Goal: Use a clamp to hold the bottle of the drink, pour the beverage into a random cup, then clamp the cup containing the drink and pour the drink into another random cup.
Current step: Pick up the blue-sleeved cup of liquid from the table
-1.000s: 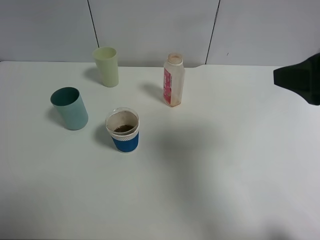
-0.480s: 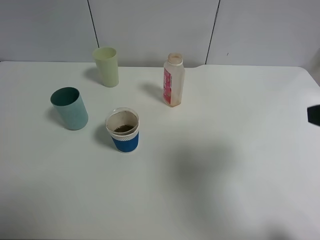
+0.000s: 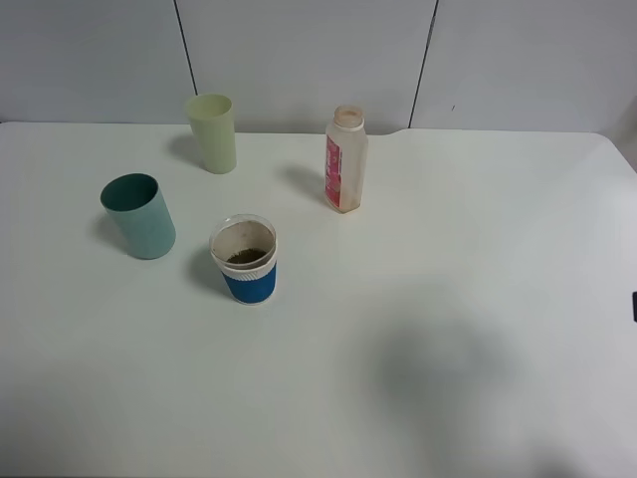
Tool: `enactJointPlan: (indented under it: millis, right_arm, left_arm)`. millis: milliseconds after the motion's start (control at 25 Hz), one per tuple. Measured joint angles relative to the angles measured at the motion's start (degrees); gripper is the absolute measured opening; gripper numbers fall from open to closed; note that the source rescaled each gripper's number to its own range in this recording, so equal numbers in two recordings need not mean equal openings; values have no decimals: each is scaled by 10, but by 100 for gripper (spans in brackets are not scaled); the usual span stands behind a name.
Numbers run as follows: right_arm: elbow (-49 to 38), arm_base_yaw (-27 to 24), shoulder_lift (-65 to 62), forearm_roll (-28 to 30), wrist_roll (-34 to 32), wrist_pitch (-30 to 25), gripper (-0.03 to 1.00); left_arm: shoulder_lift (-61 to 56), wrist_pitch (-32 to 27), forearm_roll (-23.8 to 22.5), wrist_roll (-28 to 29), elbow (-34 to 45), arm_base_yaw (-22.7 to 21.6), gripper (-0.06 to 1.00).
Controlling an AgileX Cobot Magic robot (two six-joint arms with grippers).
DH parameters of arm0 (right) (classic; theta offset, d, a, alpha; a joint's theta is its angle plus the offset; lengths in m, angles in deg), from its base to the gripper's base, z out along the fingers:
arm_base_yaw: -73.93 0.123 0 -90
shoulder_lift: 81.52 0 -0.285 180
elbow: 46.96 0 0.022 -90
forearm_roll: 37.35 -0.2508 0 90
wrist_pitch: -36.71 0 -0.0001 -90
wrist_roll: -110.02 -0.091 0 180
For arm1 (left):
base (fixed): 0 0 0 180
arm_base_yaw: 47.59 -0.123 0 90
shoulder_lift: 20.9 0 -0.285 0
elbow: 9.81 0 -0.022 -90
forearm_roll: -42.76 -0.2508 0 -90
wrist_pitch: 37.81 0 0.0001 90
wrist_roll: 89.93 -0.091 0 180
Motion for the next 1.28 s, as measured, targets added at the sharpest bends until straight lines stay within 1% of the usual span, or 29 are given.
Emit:
enactJointPlan:
  millis: [560, 1280]
  right_arm:
    - [-14, 0, -67, -4, 1, -20, 100]
    - [-14, 0, -159, -5, 2, -25, 100]
  left_arm:
    - [0, 0, 0, -1, 0, 0, 66]
    - [0, 0, 0, 0, 0, 0, 66]
